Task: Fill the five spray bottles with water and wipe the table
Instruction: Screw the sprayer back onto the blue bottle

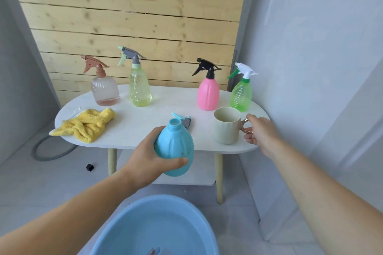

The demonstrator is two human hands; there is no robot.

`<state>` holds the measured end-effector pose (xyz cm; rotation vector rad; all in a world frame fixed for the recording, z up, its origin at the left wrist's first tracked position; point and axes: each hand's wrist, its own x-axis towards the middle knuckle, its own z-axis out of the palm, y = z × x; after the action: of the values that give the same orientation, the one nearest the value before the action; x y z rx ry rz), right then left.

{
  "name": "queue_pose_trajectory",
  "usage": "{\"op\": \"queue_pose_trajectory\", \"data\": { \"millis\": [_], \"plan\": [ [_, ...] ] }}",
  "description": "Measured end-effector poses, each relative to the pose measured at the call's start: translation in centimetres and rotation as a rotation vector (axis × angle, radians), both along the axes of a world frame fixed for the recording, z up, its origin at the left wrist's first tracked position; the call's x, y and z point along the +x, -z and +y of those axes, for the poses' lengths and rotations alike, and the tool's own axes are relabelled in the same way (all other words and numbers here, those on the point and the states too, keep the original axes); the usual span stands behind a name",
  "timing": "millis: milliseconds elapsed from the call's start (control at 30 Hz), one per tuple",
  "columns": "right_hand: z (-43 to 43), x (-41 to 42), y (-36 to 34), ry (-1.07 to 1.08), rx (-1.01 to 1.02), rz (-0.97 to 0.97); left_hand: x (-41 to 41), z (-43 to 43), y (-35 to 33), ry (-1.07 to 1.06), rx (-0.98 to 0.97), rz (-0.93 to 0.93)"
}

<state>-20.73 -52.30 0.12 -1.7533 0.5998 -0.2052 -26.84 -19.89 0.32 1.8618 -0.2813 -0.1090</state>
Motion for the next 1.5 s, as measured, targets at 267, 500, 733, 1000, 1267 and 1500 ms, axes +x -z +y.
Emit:
{"op": "queue_pose_trajectory", "data": {
  "millis": [267,500,733,1000,1267,1500],
  "plan": [
    [-0.9,1.6,1.1,-0.003,-0.056,0.044,3.0,-0.5,0.3,-0.007,0.02,-0.024],
    [-0.6,0.7,0.5,0.06,-0.169,0.036,3.6,-0.8,0.7,0.004,0.009,-0.012],
    [3.0,-0.1,-5.0,0.157,-0.631,-0.154,4.3,0.2,0.7,-0.017,0.013,-0.005],
    [13.5,2.2,-6.1,-0.385,-0.618,-0.215,6.6,3.0,-0.3,-0.079,-0.009,0.008],
    [15.9,7.2,0.8,-0.483,-0.74,0.172,8.9,5.5,0.1,-0.13,-0.012,0.03],
    [16.4,8.3,2.1,-0.461,-0.763,0.169,9.9,6.4,1.0,-0.171,0.0,0.025]
  ]
}}
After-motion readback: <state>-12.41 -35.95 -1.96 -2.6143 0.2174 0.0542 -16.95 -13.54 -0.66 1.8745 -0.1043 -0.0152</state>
